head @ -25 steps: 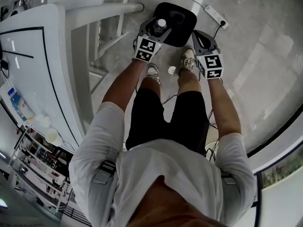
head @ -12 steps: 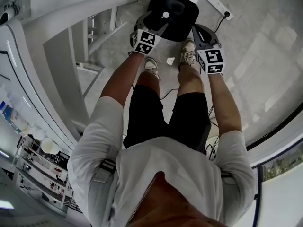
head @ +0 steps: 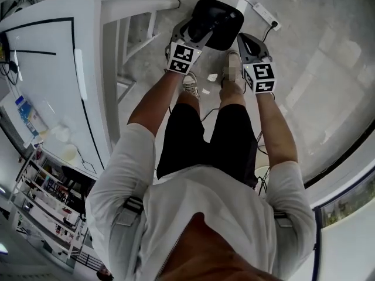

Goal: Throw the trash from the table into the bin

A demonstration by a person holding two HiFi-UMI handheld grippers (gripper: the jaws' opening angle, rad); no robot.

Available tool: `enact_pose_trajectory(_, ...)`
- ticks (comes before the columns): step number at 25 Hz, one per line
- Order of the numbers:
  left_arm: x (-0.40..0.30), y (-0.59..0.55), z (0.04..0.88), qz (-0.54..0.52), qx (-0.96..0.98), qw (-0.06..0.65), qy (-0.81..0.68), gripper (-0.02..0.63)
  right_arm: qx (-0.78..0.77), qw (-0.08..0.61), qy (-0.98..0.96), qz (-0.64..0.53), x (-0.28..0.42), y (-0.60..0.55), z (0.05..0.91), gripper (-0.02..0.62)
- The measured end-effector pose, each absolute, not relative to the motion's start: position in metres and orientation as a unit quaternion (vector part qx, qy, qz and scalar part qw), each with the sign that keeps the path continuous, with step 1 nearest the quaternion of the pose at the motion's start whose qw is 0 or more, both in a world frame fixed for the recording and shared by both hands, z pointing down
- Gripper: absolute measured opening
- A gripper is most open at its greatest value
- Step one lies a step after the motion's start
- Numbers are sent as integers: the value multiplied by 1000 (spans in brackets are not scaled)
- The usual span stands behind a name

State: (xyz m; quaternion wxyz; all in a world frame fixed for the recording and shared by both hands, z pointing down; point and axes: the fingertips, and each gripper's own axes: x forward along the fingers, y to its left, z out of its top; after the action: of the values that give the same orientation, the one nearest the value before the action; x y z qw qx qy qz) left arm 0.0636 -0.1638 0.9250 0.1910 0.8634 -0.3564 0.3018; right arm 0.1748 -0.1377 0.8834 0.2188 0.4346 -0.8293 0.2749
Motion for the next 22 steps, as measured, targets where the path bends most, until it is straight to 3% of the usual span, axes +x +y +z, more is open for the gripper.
enact_pose_trajectory(5,59,-175,827,264,864,188,-385,300,433,210,-839,255,168,-147,797,-8)
enact_pose_trajectory(15,37,-173,636,202,865,161,-430,118,429,178,-860,212,153,-155,621,-8)
enact_pose_trajectory(22,17,-170,543,183,859,136,-458,40,416,156,-877,183,138,-155,532,-8)
